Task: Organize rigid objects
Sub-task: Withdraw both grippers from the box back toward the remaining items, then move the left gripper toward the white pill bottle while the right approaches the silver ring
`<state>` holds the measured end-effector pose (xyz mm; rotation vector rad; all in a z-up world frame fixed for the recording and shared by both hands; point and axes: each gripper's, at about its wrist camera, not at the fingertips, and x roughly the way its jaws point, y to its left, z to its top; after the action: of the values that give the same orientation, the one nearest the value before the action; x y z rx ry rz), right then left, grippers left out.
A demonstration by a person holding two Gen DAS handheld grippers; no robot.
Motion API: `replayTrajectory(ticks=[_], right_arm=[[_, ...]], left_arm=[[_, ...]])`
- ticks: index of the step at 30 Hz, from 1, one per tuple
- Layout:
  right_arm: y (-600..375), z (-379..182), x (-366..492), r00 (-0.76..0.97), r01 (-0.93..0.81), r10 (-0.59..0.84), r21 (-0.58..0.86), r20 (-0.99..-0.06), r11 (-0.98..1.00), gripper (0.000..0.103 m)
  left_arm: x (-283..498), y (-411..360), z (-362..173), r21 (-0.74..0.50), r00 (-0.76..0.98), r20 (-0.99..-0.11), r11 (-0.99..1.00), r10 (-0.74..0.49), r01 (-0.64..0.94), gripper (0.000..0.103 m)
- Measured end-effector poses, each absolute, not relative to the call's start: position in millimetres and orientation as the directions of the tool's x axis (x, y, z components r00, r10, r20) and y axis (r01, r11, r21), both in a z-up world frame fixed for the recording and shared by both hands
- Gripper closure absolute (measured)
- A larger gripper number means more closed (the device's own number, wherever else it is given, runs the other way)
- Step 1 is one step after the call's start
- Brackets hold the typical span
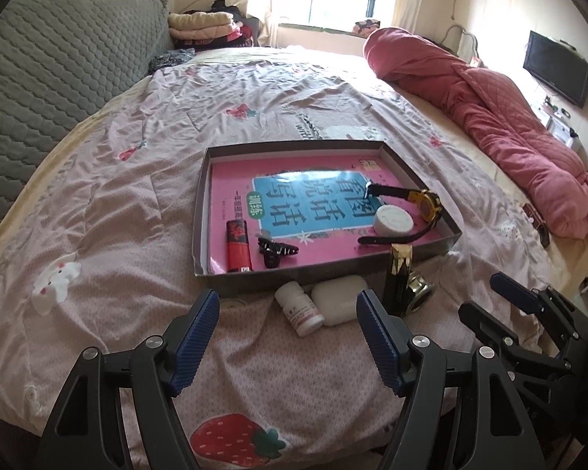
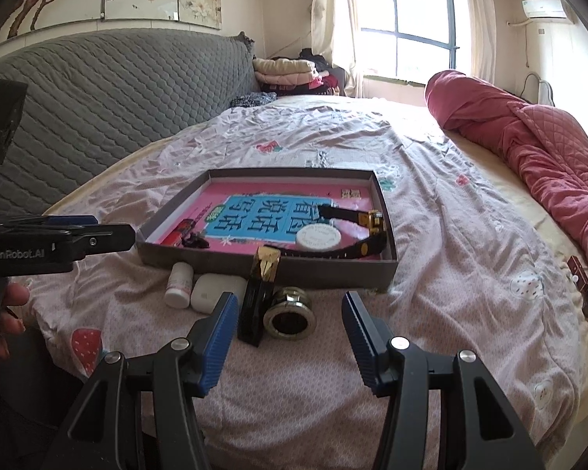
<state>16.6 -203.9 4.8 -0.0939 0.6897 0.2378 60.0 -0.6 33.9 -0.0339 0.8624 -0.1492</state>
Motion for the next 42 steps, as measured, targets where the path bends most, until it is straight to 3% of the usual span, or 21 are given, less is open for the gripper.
replayTrajectory(ticks=[13,42], right_arm=[[-201,-1,12,0.722,-0.24,0.167,-0.018,-0.671,0.97,0.048],[-206,-17,28,0.678,-0.224,0.173,0.023,-0.714,0.974,0.048]], left_arm=[[49,-4,14,-0.088,0.599,-0.786,0.987,-0.152,0.135,0.029],[81,-17,-32,-0.102,0.525,-0.847,0.995,-0.082,-0.009,0.029]])
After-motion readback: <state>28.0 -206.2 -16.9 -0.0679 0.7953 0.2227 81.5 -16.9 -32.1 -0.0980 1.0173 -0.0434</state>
